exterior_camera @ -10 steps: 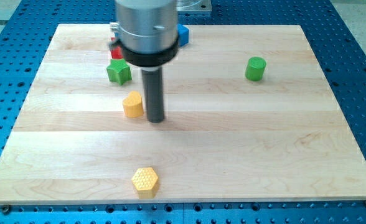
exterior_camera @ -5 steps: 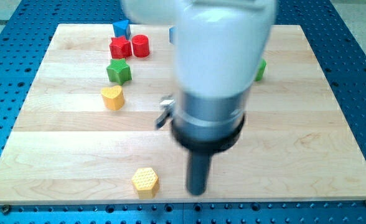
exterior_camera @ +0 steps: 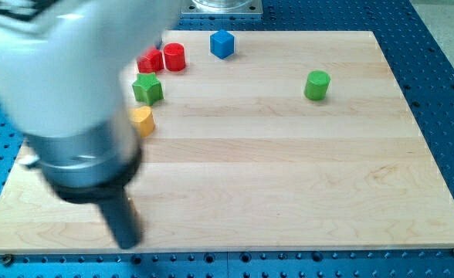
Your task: Drag the hexagon near to the bottom side of the heart
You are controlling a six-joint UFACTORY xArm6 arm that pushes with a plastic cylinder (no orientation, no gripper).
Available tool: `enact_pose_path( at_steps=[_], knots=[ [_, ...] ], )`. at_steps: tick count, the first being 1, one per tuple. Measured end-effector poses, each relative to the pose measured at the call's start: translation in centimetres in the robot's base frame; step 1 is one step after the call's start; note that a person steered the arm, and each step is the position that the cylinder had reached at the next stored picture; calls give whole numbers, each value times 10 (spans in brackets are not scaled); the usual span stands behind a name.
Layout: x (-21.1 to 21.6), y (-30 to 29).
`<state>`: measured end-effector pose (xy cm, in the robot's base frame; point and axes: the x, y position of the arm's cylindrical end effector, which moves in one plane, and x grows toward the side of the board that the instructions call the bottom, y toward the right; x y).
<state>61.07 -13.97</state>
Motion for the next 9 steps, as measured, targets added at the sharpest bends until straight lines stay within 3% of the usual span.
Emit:
enact_pose_path(
  at_steps=[3,4,6,8,9],
  knots=[
    [-88,7],
    [-70,23],
    [-77,-118],
    [-99,-19],
    [-97,-15]
  ],
)
